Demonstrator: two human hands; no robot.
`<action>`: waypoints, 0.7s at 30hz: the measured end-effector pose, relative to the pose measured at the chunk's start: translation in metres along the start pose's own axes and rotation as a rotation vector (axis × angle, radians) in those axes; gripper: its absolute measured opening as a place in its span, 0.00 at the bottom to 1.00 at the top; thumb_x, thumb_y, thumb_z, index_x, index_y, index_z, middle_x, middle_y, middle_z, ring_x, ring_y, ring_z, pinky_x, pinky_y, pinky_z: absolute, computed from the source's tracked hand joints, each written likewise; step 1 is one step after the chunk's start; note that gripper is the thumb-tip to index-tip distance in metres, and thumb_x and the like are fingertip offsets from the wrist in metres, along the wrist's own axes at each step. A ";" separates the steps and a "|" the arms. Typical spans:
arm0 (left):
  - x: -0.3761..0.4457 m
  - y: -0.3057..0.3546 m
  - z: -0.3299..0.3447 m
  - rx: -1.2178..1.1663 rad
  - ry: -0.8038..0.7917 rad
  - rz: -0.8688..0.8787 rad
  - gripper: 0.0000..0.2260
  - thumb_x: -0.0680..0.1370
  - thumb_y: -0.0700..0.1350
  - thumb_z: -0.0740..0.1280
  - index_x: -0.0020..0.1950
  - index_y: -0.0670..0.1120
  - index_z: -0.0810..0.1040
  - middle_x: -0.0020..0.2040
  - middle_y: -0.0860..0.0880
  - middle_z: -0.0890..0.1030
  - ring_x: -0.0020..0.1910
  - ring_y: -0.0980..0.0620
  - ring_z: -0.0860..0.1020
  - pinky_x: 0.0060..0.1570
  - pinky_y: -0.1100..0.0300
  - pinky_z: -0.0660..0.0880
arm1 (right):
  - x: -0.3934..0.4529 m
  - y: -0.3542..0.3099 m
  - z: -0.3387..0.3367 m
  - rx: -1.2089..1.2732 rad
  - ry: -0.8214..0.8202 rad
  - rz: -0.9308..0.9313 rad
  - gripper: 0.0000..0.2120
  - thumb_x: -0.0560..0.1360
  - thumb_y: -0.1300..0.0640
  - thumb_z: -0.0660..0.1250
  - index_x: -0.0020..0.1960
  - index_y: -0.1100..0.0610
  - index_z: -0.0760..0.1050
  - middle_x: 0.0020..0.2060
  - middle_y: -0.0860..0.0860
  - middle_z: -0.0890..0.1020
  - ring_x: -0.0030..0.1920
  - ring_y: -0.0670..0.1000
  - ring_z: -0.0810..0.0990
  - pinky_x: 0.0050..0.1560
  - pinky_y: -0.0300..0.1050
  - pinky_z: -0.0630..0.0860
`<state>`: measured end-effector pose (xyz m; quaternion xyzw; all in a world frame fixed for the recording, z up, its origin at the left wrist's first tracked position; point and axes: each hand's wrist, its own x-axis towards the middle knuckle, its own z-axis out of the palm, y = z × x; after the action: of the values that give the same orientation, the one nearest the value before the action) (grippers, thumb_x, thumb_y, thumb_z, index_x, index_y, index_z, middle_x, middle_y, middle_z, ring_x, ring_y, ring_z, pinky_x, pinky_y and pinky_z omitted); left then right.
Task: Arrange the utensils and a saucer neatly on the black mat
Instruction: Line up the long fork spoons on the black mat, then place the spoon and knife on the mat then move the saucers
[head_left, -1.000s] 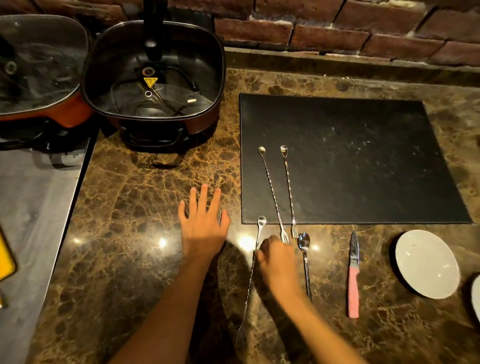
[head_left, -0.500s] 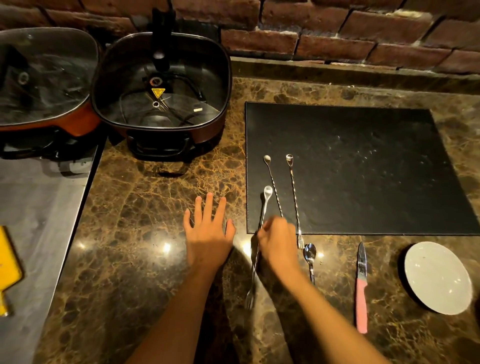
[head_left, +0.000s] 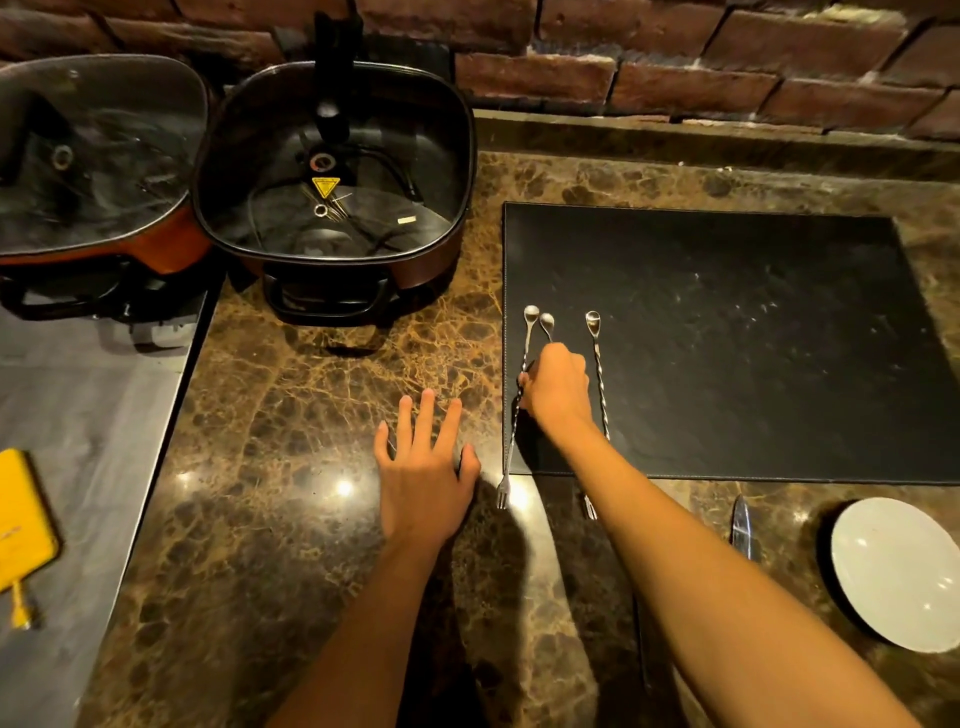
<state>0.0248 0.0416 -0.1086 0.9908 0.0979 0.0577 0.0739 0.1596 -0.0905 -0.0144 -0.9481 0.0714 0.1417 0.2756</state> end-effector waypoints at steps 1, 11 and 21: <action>-0.001 -0.002 0.001 0.001 0.005 0.004 0.25 0.82 0.56 0.53 0.79 0.53 0.65 0.81 0.44 0.64 0.80 0.42 0.62 0.75 0.38 0.58 | -0.003 0.007 -0.006 0.075 -0.001 0.020 0.09 0.74 0.60 0.67 0.38 0.63 0.72 0.43 0.64 0.81 0.44 0.67 0.81 0.39 0.51 0.77; -0.002 0.013 -0.028 -0.156 -0.092 -0.077 0.27 0.81 0.56 0.52 0.78 0.48 0.67 0.81 0.43 0.61 0.81 0.42 0.58 0.77 0.38 0.56 | -0.155 0.161 -0.052 0.142 0.052 0.200 0.03 0.73 0.59 0.70 0.41 0.57 0.78 0.37 0.52 0.83 0.40 0.51 0.81 0.41 0.42 0.72; -0.115 0.129 -0.019 -0.247 -0.187 0.733 0.27 0.76 0.48 0.65 0.75 0.48 0.70 0.78 0.46 0.68 0.80 0.45 0.63 0.73 0.46 0.64 | -0.178 0.179 -0.033 -0.095 0.032 0.145 0.03 0.74 0.59 0.63 0.42 0.58 0.72 0.38 0.55 0.80 0.37 0.58 0.77 0.34 0.47 0.69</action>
<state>-0.0661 -0.1040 -0.0812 0.9446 -0.2771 0.0014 0.1757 -0.0397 -0.2483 -0.0227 -0.9545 0.1376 0.1496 0.2183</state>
